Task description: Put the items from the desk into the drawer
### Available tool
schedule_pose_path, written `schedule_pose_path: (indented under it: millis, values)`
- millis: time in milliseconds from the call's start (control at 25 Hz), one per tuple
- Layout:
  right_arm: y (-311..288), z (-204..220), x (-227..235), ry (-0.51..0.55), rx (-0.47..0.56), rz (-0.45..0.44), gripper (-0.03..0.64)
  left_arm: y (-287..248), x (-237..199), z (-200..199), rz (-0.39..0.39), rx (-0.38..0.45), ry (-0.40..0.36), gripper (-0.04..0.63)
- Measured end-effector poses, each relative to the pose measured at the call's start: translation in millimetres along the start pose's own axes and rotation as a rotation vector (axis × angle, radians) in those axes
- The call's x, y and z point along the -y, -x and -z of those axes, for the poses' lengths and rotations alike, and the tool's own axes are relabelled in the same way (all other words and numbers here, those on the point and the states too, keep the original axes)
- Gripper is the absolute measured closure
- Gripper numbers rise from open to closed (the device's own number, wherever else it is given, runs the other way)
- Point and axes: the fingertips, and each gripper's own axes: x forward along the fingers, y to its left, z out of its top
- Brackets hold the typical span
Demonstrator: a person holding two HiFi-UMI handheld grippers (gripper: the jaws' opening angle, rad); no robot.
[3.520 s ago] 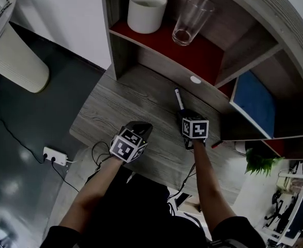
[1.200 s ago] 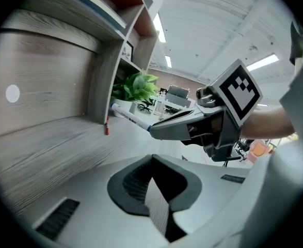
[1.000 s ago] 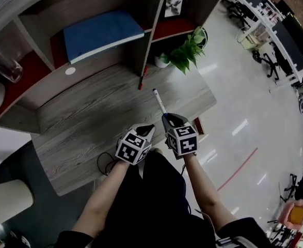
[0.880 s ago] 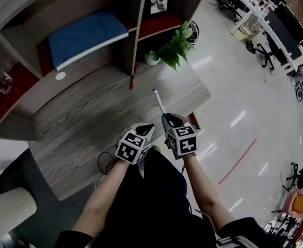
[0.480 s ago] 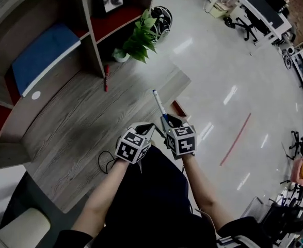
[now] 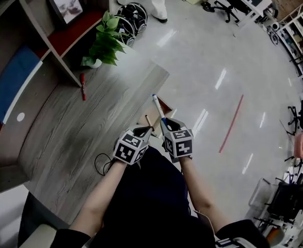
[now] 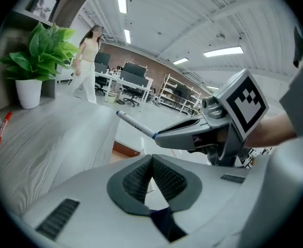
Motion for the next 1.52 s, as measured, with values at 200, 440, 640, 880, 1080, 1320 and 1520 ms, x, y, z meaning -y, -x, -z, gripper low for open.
schedule_pose_path:
  millis: [200,440,640,880,1080,1320,1520]
  values:
    - [-3,22,18,-0.072,-0.037,0.006,0.555,-18,7,2,0.006,-0.027,-0.008,0.572]
    - [-26,49,31,-0.091,-0.108,-0.014,0.555,-37,0,9,-0.025,-0.044,0.019,0.572]
    - [-52,70,36,-0.086,-0.175,-0.049,0.555,-49,-9,15,-0.059,-0.041,0.068,0.572]
    - [-82,83,36,-0.074,-0.226,-0.091,0.555,-62,-22,24,-0.114,-0.025,0.155,0.572]
    - [-104,82,39,-0.052,-0.256,-0.122,0.555,-73,-31,29,-0.144,-0.031,0.191,0.572]
    - [-131,83,37,-0.032,-0.301,-0.157,0.555,-74,-41,31,-0.179,-0.026,0.232,0.572]
    - [-148,83,33,-0.038,-0.352,-0.188,0.554,-70,-46,28,-0.199,-0.013,0.265,0.572]
